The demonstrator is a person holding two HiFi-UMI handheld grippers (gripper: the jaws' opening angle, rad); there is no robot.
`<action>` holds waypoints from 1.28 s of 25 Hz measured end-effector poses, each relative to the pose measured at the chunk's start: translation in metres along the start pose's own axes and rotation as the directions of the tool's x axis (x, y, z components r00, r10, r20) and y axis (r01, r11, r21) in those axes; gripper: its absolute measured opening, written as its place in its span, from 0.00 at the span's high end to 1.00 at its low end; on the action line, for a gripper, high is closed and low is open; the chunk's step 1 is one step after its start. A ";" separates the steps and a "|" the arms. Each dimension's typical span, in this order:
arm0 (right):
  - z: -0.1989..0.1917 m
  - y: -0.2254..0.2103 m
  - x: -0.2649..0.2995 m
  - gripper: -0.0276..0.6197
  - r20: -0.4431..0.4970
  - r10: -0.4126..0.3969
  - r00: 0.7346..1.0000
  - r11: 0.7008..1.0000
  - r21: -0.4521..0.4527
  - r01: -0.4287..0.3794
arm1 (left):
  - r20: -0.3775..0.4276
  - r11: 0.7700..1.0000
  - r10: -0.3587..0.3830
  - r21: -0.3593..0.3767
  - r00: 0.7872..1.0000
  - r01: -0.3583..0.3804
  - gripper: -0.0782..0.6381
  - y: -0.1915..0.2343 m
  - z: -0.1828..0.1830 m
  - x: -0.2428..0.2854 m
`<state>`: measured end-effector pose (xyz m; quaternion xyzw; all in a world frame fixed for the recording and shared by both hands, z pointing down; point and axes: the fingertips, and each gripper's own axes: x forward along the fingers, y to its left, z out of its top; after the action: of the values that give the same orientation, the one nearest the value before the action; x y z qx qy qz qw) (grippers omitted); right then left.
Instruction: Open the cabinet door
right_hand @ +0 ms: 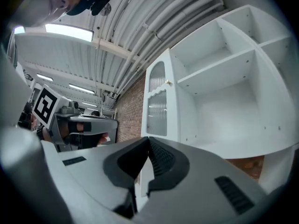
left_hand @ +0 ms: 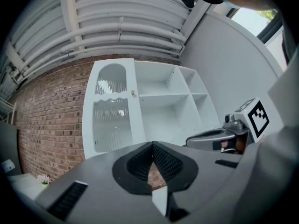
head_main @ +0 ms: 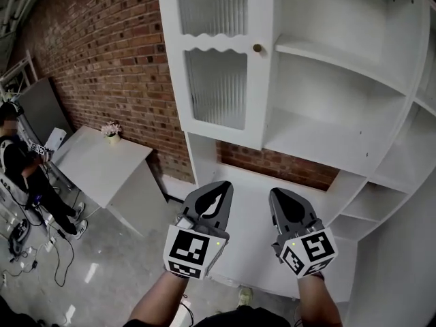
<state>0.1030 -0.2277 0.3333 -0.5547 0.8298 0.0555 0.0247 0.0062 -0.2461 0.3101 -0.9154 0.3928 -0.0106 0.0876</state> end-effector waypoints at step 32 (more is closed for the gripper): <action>0.035 -0.112 0.077 0.95 0.165 0.059 0.985 0.998 0.026 -0.064 | 0.235 0.842 0.114 0.493 0.965 -0.220 0.77 0.052 0.200 0.174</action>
<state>0.1759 -0.3365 0.2839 -0.5220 0.8424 0.0887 0.0999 0.1068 -0.3763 0.0956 -0.8171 0.4435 -0.0170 0.3680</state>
